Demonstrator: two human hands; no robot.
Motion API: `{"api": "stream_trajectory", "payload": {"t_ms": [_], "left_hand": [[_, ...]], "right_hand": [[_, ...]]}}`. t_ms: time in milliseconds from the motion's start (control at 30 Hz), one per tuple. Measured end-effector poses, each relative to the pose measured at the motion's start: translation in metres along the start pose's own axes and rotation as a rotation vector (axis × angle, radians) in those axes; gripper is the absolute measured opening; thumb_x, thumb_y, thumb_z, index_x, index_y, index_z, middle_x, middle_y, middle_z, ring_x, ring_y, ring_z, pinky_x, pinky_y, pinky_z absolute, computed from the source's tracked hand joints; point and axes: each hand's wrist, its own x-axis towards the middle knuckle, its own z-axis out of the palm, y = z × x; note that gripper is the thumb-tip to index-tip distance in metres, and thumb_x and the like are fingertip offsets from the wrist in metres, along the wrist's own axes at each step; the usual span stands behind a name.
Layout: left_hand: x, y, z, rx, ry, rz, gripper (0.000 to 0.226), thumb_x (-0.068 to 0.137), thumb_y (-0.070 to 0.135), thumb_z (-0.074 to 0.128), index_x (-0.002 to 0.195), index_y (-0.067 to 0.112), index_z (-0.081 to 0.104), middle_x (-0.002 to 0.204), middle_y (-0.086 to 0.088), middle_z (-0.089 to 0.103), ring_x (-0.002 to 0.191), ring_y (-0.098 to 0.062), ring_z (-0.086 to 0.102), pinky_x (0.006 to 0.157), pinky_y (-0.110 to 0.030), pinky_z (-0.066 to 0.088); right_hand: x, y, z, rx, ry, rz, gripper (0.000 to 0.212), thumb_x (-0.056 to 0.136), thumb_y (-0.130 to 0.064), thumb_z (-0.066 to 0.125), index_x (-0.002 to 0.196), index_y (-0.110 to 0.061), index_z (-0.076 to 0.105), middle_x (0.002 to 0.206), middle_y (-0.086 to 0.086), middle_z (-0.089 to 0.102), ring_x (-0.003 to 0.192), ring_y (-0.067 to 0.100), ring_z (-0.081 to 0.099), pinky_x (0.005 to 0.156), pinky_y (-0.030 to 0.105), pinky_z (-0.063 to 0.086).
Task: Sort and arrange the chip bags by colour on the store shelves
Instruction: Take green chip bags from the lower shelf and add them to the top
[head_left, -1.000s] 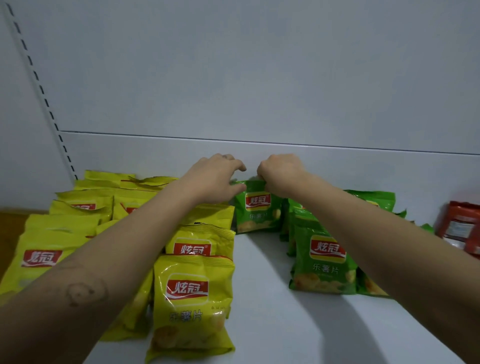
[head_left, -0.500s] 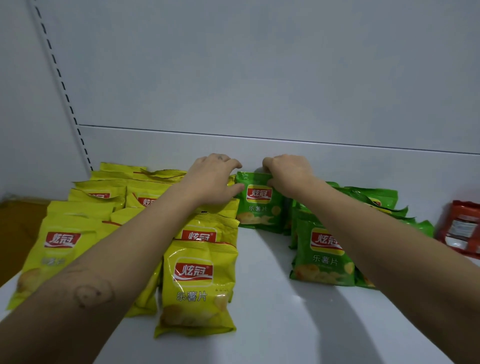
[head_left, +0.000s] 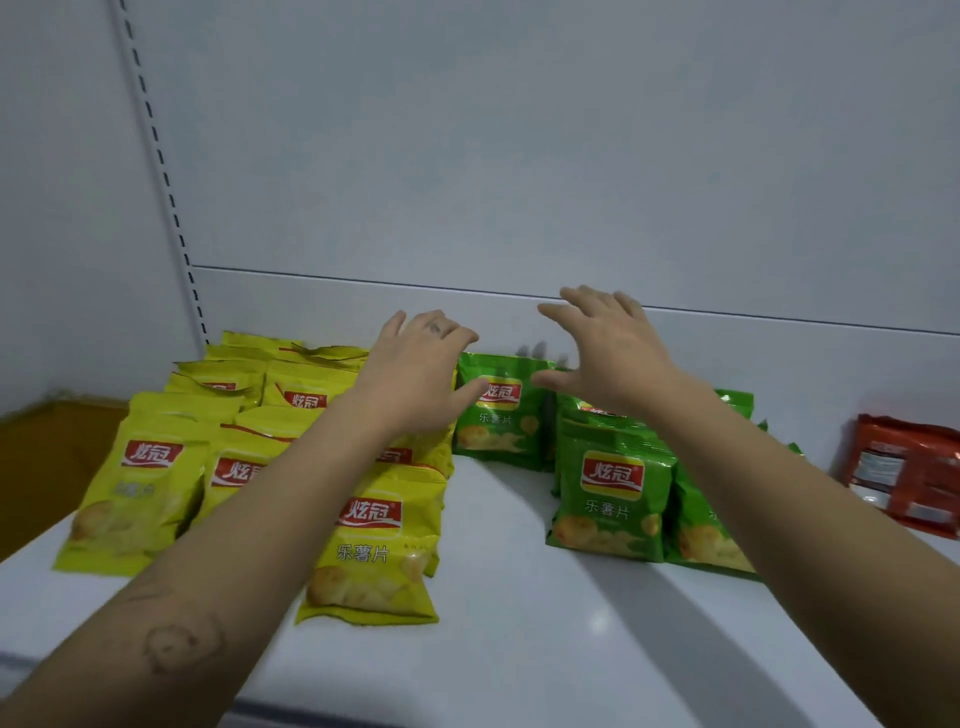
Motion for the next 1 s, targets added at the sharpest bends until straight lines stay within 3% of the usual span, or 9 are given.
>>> {"api": "stream_trajectory", "payload": {"t_ms": [167, 467, 633, 767, 900, 1000], "left_hand": [[-0.042, 0.040, -0.031, 0.060, 0.063, -0.064, 0.063, 0.090, 0.061, 0.041, 0.141, 0.025, 0.039, 0.147, 0.001, 0.042, 0.144, -0.019, 0.023, 0.118, -0.047, 0.013], [-0.168, 0.121, -0.045, 0.090, 0.007, -0.304, 0.067, 0.087, 0.059, 0.047, 0.142, 0.022, 0.039, 0.150, -0.001, 0.038, 0.144, -0.021, 0.024, 0.118, -0.046, 0.013], [-0.279, 0.134, -0.041, -0.014, -0.069, -0.541, 0.069, 0.086, 0.061, 0.041, 0.143, 0.021, 0.040, 0.150, -0.001, 0.038, 0.143, -0.022, 0.024, 0.117, -0.045, 0.015], [-0.348, 0.147, -0.009, -0.081, -0.116, -0.679, 0.066, 0.091, 0.060, 0.044, 0.146, 0.024, 0.035, 0.152, 0.002, 0.034, 0.143, -0.019, 0.023, 0.118, -0.042, 0.017], [-0.402, 0.155, 0.047, -0.198, -0.146, -0.785, 0.065, 0.090, 0.058, 0.049, 0.143, 0.023, 0.039, 0.150, 0.001, 0.038, 0.142, -0.018, 0.026, 0.118, -0.044, 0.020], [-0.439, 0.157, 0.094, -0.289, -0.237, -0.843, 0.067, 0.088, 0.060, 0.045, 0.143, 0.023, 0.039, 0.150, -0.001, 0.039, 0.141, -0.022, 0.028, 0.114, -0.048, 0.027]], "right_hand": [[-0.059, 0.011, -0.012, 0.113, 0.066, -0.045, 0.086, 0.080, -0.068, 0.057, 0.150, -0.031, 0.024, 0.161, 0.001, 0.016, 0.148, 0.019, 0.008, 0.121, 0.042, 0.002], [-0.157, -0.027, 0.009, 0.486, 0.039, -0.349, 0.083, 0.075, -0.054, 0.073, 0.145, -0.023, 0.040, 0.155, 0.004, 0.033, 0.144, 0.023, 0.025, 0.118, 0.043, 0.019], [-0.221, -0.074, 0.026, 0.684, -0.074, -0.467, 0.069, 0.083, -0.039, 0.071, 0.143, -0.022, 0.042, 0.151, -0.001, 0.038, 0.140, 0.016, 0.031, 0.113, 0.028, 0.023], [-0.272, -0.108, 0.055, 0.759, -0.229, -0.575, 0.064, 0.084, -0.040, 0.069, 0.142, -0.023, 0.045, 0.146, -0.004, 0.045, 0.135, 0.013, 0.039, 0.111, 0.030, 0.032], [-0.321, -0.138, 0.116, 0.670, -0.487, -0.569, 0.070, 0.085, -0.045, 0.067, 0.146, -0.029, 0.037, 0.149, -0.008, 0.040, 0.137, 0.011, 0.035, 0.114, 0.033, 0.031], [-0.344, -0.142, 0.174, 0.526, -0.622, -0.451, 0.074, 0.085, -0.049, 0.065, 0.149, -0.029, 0.032, 0.155, -0.004, 0.033, 0.141, 0.016, 0.030, 0.114, 0.034, 0.026]]}}
